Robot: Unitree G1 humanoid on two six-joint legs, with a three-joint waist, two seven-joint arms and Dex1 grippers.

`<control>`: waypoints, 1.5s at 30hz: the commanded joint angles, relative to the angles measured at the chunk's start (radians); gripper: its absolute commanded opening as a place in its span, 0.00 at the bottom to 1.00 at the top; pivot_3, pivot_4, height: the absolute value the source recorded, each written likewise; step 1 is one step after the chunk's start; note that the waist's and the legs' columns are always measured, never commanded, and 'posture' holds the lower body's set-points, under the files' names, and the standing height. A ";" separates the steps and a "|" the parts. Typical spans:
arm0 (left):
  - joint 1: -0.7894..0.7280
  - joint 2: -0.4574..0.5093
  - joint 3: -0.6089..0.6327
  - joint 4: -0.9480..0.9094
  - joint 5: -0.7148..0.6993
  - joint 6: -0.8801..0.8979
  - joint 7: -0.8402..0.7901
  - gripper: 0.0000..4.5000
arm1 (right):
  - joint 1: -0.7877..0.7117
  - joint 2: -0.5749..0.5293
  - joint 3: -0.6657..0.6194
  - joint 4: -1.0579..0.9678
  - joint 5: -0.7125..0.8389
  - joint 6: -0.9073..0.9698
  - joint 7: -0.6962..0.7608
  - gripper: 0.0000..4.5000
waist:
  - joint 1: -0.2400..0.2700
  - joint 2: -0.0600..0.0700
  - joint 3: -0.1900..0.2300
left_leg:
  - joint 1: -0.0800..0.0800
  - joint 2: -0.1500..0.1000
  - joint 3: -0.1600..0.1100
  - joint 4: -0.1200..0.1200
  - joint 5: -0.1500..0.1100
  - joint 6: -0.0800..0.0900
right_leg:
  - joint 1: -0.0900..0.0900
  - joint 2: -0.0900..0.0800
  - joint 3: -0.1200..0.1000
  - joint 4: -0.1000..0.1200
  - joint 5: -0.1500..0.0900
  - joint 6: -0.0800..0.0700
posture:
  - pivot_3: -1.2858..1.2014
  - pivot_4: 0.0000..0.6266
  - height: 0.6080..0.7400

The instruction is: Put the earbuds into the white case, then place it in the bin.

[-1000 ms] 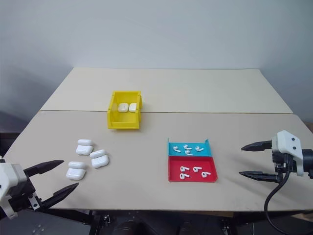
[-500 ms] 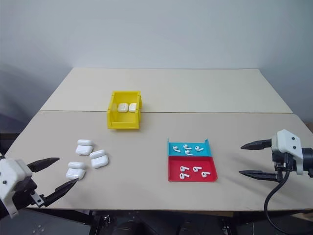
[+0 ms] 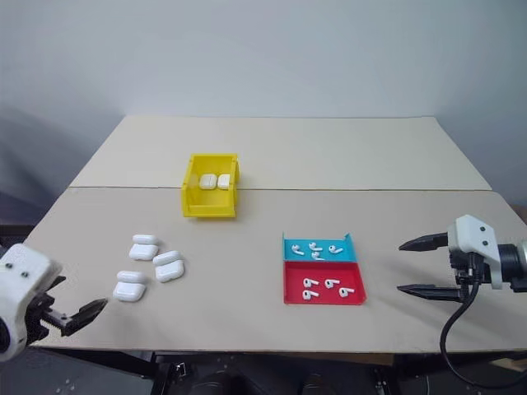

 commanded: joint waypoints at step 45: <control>-0.748 0.058 -1.044 0.486 -0.560 -0.214 0.827 1.00 | 0.170 0.002 -0.110 -0.132 -0.020 0.025 -0.086 1.00 | 0.006 -0.005 0.004 | 0.004 -0.001 0.006 -0.004 0.002 -0.003 | 0.000 0.001 0.005 0.002 0.000 0.000 | 0.52 0.24 1.00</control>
